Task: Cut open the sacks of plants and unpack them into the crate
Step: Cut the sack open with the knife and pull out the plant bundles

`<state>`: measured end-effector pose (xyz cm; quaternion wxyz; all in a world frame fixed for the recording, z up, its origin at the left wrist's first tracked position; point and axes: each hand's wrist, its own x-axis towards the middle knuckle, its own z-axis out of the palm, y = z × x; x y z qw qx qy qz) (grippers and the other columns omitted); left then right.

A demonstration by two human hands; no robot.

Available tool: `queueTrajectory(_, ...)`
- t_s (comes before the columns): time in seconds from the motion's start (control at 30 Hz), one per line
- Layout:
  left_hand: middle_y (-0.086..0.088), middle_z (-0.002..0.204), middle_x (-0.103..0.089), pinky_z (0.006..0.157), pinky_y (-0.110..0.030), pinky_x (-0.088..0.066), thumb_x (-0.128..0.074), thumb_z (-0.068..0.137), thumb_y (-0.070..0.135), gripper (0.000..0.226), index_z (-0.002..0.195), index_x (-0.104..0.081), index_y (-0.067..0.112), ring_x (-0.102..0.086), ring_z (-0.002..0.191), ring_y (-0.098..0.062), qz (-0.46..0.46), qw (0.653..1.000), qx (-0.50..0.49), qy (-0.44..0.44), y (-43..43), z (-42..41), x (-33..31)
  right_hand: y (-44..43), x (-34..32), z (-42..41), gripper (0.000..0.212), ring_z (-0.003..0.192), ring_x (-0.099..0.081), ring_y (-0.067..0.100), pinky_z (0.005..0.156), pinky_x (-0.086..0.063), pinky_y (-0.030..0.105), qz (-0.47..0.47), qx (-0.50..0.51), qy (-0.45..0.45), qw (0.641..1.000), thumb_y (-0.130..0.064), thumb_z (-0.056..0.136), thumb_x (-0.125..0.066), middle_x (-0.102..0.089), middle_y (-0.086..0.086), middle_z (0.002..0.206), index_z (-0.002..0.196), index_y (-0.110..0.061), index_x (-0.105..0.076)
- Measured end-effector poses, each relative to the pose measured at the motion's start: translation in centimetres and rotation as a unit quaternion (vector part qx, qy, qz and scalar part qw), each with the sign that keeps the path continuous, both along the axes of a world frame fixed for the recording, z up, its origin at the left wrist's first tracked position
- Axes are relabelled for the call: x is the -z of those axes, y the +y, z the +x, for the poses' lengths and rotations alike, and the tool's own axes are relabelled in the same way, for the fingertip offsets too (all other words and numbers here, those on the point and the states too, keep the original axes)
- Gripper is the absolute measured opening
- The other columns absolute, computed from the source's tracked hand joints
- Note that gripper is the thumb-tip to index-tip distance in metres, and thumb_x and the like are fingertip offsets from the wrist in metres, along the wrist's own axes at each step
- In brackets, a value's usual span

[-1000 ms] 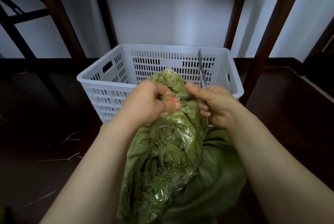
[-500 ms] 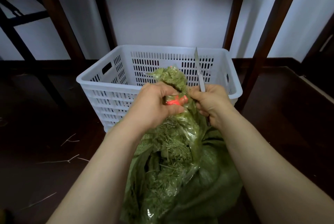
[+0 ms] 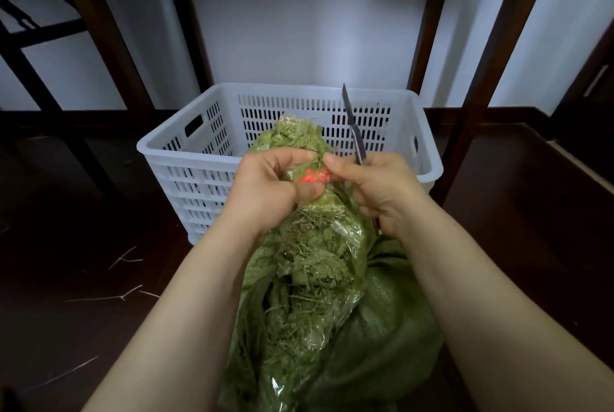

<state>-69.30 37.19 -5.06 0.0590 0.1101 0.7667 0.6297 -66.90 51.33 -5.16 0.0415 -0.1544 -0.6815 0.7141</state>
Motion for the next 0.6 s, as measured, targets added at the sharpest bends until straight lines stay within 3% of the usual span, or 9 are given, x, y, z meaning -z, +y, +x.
queueTrajectory(0.1, -0.004, 0.116, -0.069, 0.065, -0.018, -0.054, -0.074, 0.069, -0.006, 0.046, 0.109, -0.068, 0.016, -0.067, 0.090, -0.014, 0.092, 0.995, 0.005, 0.026, 0.4, 0.7, -1.6, -0.3, -1.6, -0.2, 0.018, 0.024, -0.030, 0.003, 0.027, -0.023, 0.014, -0.061, 0.026, 0.085, 0.994, -0.019, 0.086, -0.068, -0.044, -0.006, 0.032, 0.076, -0.007, -0.059)
queueTrajectory(0.17, -0.004, 0.113, -0.070, 0.071, -0.018, -0.055, -0.073, 0.069, -0.009, 0.046, 0.108, -0.068, 0.014, -0.068, 0.095, -0.015, 0.147, 0.987, 0.005, 0.072, 0.6, 0.8, -3.2, 0.2, -2.9, -0.8, 0.023, 0.024, -0.026, 0.005, 0.028, -0.019, 0.013, -0.095, 0.020, 0.145, 0.985, -0.020, 0.089, -0.064, -0.040, -0.005, 0.032, 0.071, -0.008, -0.056)
queueTrajectory(0.2, -0.002, 0.111, -0.070, 0.080, -0.024, -0.056, -0.074, 0.069, -0.009, 0.045, 0.107, -0.068, 0.016, -0.068, 0.099, -0.016, 0.138, 0.985, 0.003, 0.099, 0.7, 0.7, -3.7, 0.2, -3.1, -1.0, 0.025, 0.024, -0.025, 0.005, 0.028, -0.018, 0.013, -0.102, 0.012, 0.162, 0.981, -0.021, 0.090, -0.063, -0.039, -0.004, 0.033, 0.070, -0.008, -0.055)
queueTrajectory(0.27, 0.005, 0.105, -0.072, 0.086, -0.036, -0.056, -0.078, 0.072, 0.002, 0.043, 0.106, -0.069, 0.026, -0.069, 0.092, -0.016, 0.036, 0.989, -0.007, 0.144, 0.5, 0.8, -3.7, 0.3, -2.2, -1.4, 0.027, 0.025, -0.025, 0.005, 0.028, -0.018, 0.013, -0.100, 0.006, 0.150, 0.984, -0.019, 0.091, -0.062, -0.041, -0.003, 0.036, 0.068, -0.008, -0.054)
queueTrajectory(0.33, 0.013, 0.088, -0.072, 0.087, -0.045, -0.053, -0.079, 0.072, 0.031, 0.030, 0.098, -0.070, 0.042, -0.066, 0.077, -0.016, -0.131, 0.975, -0.016, 0.178, 0.4, 0.9, -2.9, 0.5, -0.8, -1.4, 0.024, 0.025, -0.026, 0.004, 0.028, -0.019, 0.014, -0.087, 0.015, 0.110, 0.990, -0.018, 0.090, -0.064, -0.044, -0.004, 0.038, 0.070, -0.008, -0.054)
queueTrajectory(0.4, 0.015, 0.069, -0.067, 0.095, -0.048, -0.044, -0.074, 0.066, 0.058, 0.023, 0.083, -0.069, 0.044, -0.062, 0.079, -0.016, -0.230, 0.957, -0.033, 0.175, 0.3, 0.8, -2.1, 0.7, -0.2, -1.3, 0.019, 0.025, -0.028, 0.003, 0.028, -0.020, 0.013, -0.064, 0.022, 0.083, 0.994, -0.017, 0.086, -0.068, -0.050, 0.000, 0.044, 0.074, -0.008, -0.057)
queueTrajectory(0.5, 0.009, 0.065, -0.067, 0.087, -0.058, -0.047, -0.075, 0.048, 0.071, 0.046, 0.076, -0.069, 0.036, -0.061, 0.073, -0.022, -0.182, 0.972, -0.032, 0.142, 0.0, 0.0, -1.2, 1.0, -0.2, -1.4, 0.016, 0.026, -0.028, 0.003, 0.028, -0.020, 0.013, -0.052, 0.008, 0.077, 0.996, -0.015, 0.085, -0.069, -0.059, 0.005, 0.055, 0.075, -0.007, -0.059)
queueTrajectory(0.6, -0.003, 0.074, -0.071, 0.082, -0.050, -0.053, -0.078, 0.046, 0.057, 0.043, 0.074, -0.071, 0.025, -0.059, 0.067, -0.023, -0.148, 0.984, 0.003, 0.097, -0.5, -0.5, -0.6, 1.0, 0.4, -1.4, 0.018, 0.026, -0.028, 0.003, 0.028, -0.020, 0.013, -0.071, -0.006, 0.058, 0.996, -0.014, 0.085, -0.068, -0.061, 0.000, 0.051, 0.076, -0.003, -0.058)
